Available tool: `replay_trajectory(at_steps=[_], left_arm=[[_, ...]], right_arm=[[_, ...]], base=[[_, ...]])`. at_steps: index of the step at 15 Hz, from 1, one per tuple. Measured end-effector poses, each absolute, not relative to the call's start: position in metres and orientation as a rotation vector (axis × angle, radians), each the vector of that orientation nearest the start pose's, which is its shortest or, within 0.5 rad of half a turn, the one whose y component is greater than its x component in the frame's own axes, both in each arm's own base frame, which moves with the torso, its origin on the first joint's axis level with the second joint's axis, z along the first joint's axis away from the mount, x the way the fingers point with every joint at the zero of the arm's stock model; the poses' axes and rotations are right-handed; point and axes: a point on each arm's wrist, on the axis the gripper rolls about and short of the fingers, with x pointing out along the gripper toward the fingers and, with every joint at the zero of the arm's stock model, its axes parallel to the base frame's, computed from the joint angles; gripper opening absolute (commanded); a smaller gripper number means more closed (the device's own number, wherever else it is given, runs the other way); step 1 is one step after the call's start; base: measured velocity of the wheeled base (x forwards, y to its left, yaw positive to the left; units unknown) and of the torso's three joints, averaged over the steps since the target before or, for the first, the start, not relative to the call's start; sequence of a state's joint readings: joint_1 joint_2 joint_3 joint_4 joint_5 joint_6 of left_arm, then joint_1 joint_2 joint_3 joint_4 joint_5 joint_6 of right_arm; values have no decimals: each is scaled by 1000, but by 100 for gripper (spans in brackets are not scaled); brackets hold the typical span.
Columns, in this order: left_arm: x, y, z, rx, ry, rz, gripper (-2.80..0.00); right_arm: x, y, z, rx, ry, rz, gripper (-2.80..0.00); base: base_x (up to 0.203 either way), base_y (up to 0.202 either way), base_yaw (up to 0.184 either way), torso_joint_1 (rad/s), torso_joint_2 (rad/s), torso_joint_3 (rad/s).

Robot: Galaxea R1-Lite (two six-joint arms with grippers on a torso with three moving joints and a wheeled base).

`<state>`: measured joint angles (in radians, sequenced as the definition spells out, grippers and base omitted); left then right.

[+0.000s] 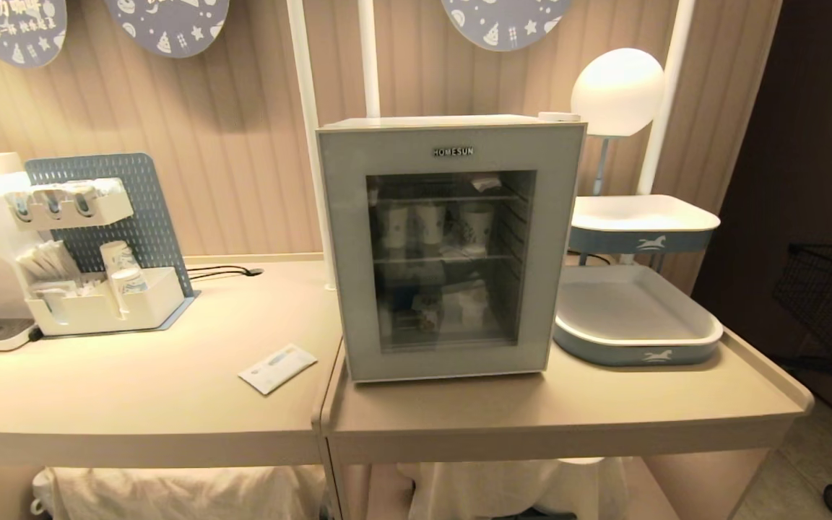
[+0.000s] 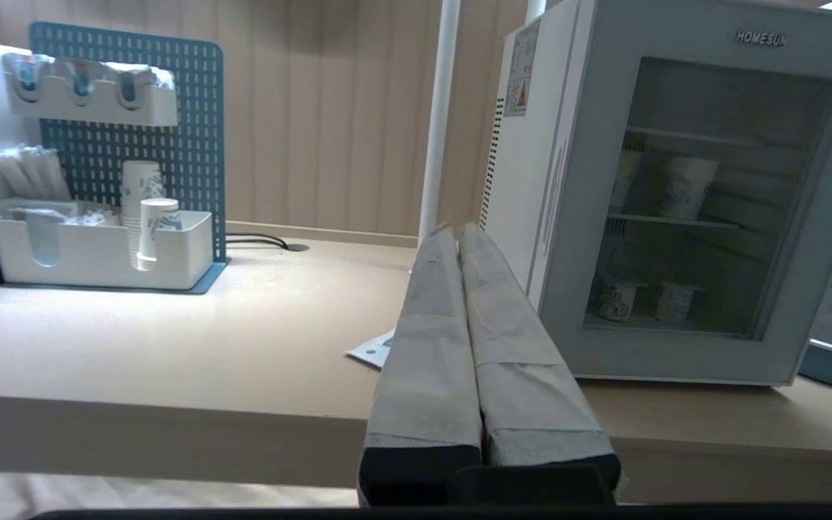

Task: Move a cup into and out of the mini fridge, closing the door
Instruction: Open the freezer door

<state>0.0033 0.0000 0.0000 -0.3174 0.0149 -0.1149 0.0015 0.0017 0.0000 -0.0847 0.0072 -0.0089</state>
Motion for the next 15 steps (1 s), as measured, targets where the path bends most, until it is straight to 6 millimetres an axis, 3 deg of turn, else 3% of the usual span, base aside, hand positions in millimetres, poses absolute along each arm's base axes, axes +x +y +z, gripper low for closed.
replay_trajectory(at_steps=[3, 10, 12, 15], left_arm=[[-28, 0, 108, -116, -318, -2, -280], [-29, 2, 111, -81, -305, 67, -280], [-44, 2, 145, -96, -331, 79, -280], [-87, 3, 235, -136, -431, 66, -280]], right_arm=[[-23, 0, 84, -9, -83, 7, -280], [-23, 0, 84, -10, -83, 7, -280], [-23, 0, 84, -10, -84, 6, -280], [-23, 0, 84, -10, -85, 7, -280]], base=[[167, 0, 0, 5, -1, 3], [0, 0, 0, 0, 0, 0], [0, 0, 0, 0, 0, 0], [0, 0, 0, 0, 0, 0]])
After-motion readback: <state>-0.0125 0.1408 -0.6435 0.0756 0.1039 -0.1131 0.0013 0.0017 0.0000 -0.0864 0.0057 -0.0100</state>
